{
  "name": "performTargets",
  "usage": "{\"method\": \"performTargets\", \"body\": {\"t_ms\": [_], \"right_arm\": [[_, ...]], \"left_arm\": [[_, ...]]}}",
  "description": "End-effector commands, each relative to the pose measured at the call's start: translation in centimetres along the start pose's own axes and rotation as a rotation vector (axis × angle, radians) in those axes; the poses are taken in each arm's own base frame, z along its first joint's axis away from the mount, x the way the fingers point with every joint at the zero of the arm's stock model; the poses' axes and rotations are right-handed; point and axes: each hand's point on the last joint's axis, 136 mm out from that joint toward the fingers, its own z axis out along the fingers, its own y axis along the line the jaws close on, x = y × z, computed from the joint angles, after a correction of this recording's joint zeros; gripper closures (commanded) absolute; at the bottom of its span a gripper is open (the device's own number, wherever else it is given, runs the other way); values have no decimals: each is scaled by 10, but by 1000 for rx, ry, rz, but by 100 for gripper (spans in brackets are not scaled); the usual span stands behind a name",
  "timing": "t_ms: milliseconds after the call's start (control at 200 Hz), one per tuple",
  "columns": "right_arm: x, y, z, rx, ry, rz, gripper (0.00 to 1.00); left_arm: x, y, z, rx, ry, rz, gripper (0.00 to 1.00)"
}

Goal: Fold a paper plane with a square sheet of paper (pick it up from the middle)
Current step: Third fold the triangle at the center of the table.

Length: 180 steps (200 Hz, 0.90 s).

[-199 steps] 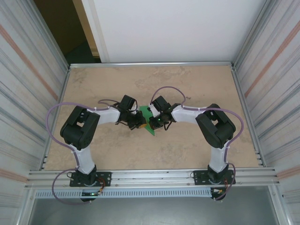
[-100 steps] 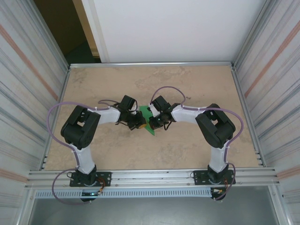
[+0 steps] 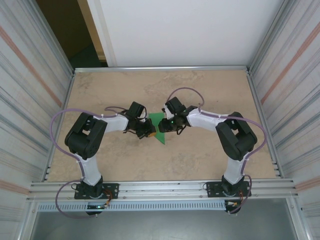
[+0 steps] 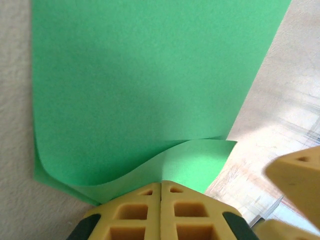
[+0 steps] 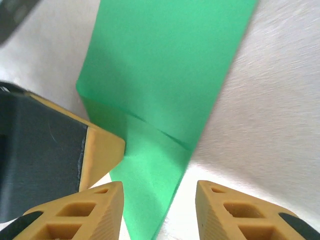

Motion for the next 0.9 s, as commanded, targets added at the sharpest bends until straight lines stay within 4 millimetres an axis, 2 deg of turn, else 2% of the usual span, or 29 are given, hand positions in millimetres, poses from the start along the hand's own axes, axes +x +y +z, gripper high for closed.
{"method": "performTargets", "body": {"t_ms": [0,120,185,351,712,897], "right_arm": [[-2,4,-18,-19,-11,73,60],[10,23,-17,-131,35,75,69],[18,33,-14,-176,70,68,77],[39,46,0,-222,145,47,92],[51,44,23,-227,214,56,98],[49,39,29,-213,213,62,98]], "left_arm": [[14,49,7,-156,19,-83,95],[16,53,8,-162,16,-90,95],[16,54,9,-163,15,-91,95],[16,57,9,-168,12,-93,96],[17,62,8,-178,9,-99,97],[17,64,8,-181,10,-103,98]]}}
